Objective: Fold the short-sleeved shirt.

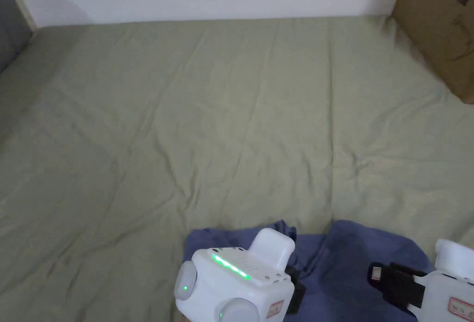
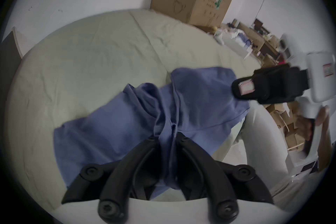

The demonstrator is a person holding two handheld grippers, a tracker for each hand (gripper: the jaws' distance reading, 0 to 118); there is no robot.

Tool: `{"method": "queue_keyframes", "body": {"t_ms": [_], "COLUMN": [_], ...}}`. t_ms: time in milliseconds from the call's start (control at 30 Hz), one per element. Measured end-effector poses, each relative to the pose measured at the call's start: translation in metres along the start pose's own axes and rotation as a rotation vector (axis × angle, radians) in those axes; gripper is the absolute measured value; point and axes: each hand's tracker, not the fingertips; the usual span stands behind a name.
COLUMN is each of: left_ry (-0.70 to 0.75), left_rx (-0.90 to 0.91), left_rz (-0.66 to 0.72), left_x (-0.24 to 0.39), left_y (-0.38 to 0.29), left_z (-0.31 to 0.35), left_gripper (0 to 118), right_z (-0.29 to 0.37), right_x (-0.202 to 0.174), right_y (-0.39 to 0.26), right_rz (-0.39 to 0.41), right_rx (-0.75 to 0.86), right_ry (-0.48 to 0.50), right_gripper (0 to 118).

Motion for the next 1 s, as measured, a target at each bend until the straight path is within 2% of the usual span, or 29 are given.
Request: {"method": "queue_keyframes", "body": {"t_ms": [33, 100, 133, 333, 400, 433, 467, 500, 533, 600, 633, 767, 900, 1000], "left_ry": [-0.025, -0.123, -0.169, -0.214, -0.225, -0.220, -0.191, -0.144, -0.082, -0.001, -0.039, -0.240, -0.288, -0.395], "left_rx": [-0.023, -0.021, -0.010, 0.227, 0.257, 0.256, 0.234, 0.208, 0.186, 0.151, 0.085, 0.006, -0.051, -0.119], "left_rz": [0.010, 0.030, 0.057, 0.311, 0.439, 0.498, 0.528, 0.548, 0.536, 0.511, 0.490, 0.499, 0.312, 0.285], "left_x": [0.002, -0.004, -0.009, -0.041, -0.063, -0.067, -0.075, -0.079, -0.081, -0.075, -0.072, -0.041, 0.003, 0.021], "left_y": [-0.001, -0.004, -0.004, 0.000, -0.003, -0.003, -0.005, -0.006, -0.008, -0.009, -0.009, -0.016, -0.021, -0.029], "left_z": [-0.001, 0.002, 0.008, 0.073, 0.080, 0.082, 0.078, 0.071, 0.064, 0.044, 0.034, 0.008, -0.002, -0.010], "left_gripper": [26, 66, 81, 82, 78, 63, 38, 7, 0, 0, 0, 0, 0, 0], "right_z": [0.002, 0.003, 0.002, -0.005, -0.008, -0.008, -0.008, -0.009, -0.008, -0.008, -0.008, -0.008, -0.005, -0.001], "right_x": [0.002, 0.006, 0.008, 0.007, 0.005, 0.003, 0.001, -0.002, -0.004, -0.005, -0.006, -0.004, -0.001, 0.005], "right_y": [0.000, 0.000, 0.000, -0.003, -0.005, -0.005, -0.006, -0.006, -0.006, -0.006, -0.006, -0.005, -0.005, -0.006], "right_rz": [-0.001, -0.002, -0.004, -0.005, 0.000, 0.010, 0.020, 0.030, 0.036, 0.043, 0.042, 0.022, 0.020, -0.045], "right_rx": [0.002, 0.007, 0.004, -0.008, -0.014, -0.018, -0.020, -0.021, -0.020, -0.017, -0.015, -0.013, -0.014, -0.011], "right_ry": [-0.010, -0.016, -0.016, -0.006, 0.006, 0.010, 0.014, 0.018, 0.020, 0.027, 0.029, 0.039, 0.027, 0.063], "right_gripper": [0, 0, 0, 0, 0, 0, 0, 0, 0, 0, 0, 0, 0, 0]}}
